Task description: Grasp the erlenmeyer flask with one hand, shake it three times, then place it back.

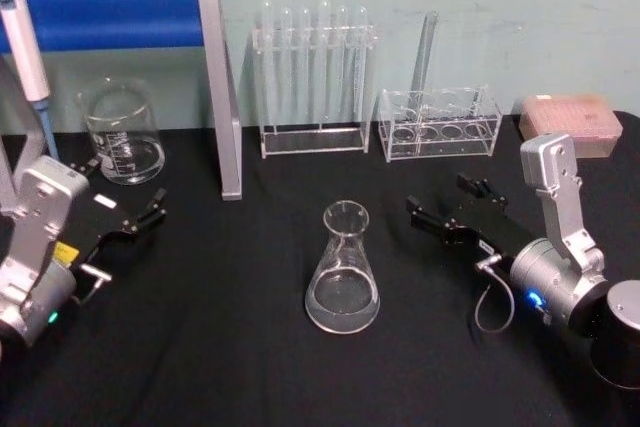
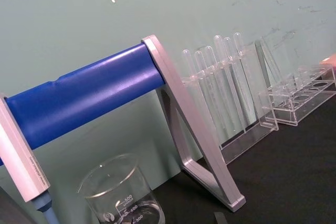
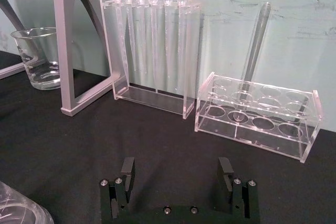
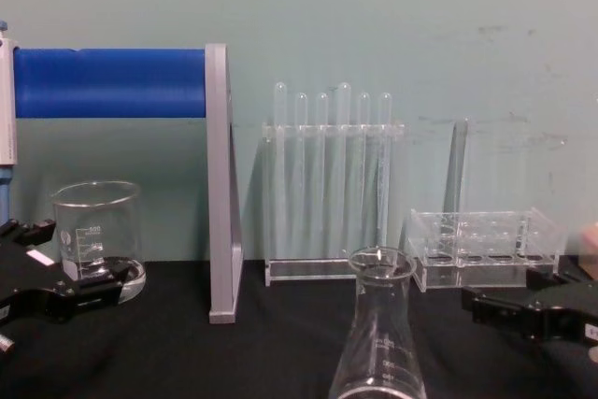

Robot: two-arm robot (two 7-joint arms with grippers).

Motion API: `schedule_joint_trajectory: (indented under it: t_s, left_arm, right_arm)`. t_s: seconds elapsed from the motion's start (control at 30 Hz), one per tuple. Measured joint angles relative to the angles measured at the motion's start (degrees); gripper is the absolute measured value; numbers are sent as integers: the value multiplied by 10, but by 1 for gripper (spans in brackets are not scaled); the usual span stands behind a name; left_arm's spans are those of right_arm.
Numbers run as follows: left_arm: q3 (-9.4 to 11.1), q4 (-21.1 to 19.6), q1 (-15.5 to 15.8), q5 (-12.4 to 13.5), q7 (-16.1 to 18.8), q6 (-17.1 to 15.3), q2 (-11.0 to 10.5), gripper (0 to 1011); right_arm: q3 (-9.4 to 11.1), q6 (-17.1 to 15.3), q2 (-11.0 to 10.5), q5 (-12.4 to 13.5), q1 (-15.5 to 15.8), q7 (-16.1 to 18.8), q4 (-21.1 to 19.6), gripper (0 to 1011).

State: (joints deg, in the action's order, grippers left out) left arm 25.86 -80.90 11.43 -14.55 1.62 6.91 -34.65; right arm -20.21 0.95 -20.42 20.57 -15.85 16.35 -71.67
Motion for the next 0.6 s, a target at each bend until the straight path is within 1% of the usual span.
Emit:
schedule_joint_trajectory:
  t_s: [0.6]
  left_arm:
    - [0,0,0,0,0,0,0,1001]
  right_arm:
    - [0,1,0,1,1,0,-1,1000]
